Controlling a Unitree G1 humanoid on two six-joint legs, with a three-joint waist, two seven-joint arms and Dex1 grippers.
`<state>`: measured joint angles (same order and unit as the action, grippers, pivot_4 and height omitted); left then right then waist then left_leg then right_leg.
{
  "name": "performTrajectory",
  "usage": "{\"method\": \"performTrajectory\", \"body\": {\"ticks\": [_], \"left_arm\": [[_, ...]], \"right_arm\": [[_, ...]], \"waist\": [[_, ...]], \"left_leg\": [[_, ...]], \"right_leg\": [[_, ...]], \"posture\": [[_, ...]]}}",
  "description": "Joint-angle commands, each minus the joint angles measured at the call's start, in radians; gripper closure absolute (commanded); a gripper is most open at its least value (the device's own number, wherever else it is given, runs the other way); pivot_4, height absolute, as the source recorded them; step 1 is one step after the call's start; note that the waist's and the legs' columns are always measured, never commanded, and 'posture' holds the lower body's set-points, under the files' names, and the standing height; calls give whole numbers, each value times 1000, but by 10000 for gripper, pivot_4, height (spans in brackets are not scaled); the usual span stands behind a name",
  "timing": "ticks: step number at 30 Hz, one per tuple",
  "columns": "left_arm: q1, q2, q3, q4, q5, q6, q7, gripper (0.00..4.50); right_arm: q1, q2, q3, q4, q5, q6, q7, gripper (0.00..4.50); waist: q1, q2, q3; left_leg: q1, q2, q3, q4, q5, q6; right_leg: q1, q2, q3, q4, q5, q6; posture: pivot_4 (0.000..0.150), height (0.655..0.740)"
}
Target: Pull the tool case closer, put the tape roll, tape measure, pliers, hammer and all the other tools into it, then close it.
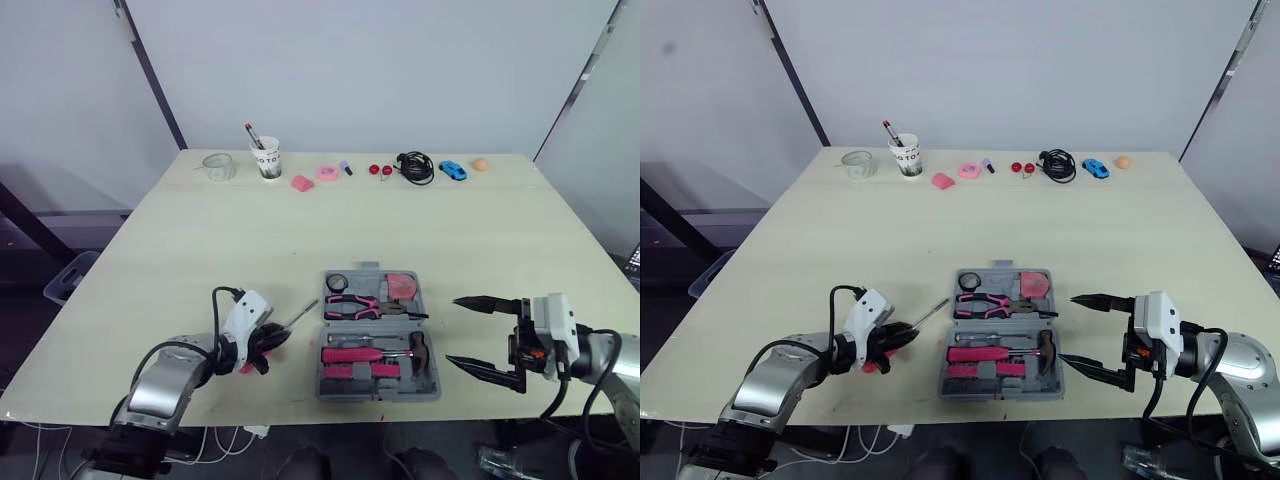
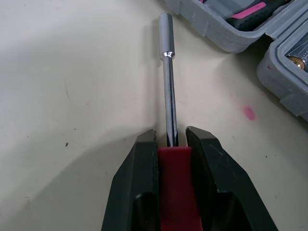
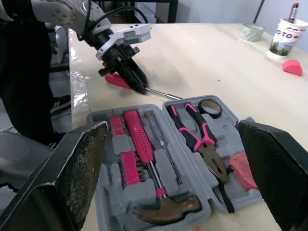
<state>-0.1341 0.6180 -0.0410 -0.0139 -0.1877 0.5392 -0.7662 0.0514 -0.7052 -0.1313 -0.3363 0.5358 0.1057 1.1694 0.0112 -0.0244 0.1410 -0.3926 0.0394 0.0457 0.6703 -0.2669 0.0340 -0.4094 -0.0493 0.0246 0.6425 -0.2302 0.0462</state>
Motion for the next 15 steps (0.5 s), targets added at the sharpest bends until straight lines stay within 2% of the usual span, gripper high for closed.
{"method": "performTrajectory", "body": {"ticks": [1, 10, 15], "left_arm": [[22, 35, 68, -35, -28, -62, -28, 40886], [5, 266, 135, -124, -136, -80, -296, 40886], [-81, 307, 65, -171, -144, -80, -388, 40886]], "right_arm": [[-31, -2, -4, -9, 24, 7, 1, 0], [-66, -16, -11, -1, 71, 45, 41, 0], [-84, -19, -4, 4, 82, 63, 59, 0]], "waist": [[-5, -1, 0], [6, -1, 2], [5, -1, 3]], "left_leg": [[0, 0, 0, 0, 0, 0], [-2, 2, -1, 0, 0, 0], [-3, 0, 1, 0, 0, 0]], "right_leg": [[0, 0, 0, 0, 0, 0], [-1, -2, -2, -1, 0, 0], [-1, -4, -2, -2, 0, 0]], "posture": [[1500, 7400], [1500, 7400], [1500, 7400]]}}
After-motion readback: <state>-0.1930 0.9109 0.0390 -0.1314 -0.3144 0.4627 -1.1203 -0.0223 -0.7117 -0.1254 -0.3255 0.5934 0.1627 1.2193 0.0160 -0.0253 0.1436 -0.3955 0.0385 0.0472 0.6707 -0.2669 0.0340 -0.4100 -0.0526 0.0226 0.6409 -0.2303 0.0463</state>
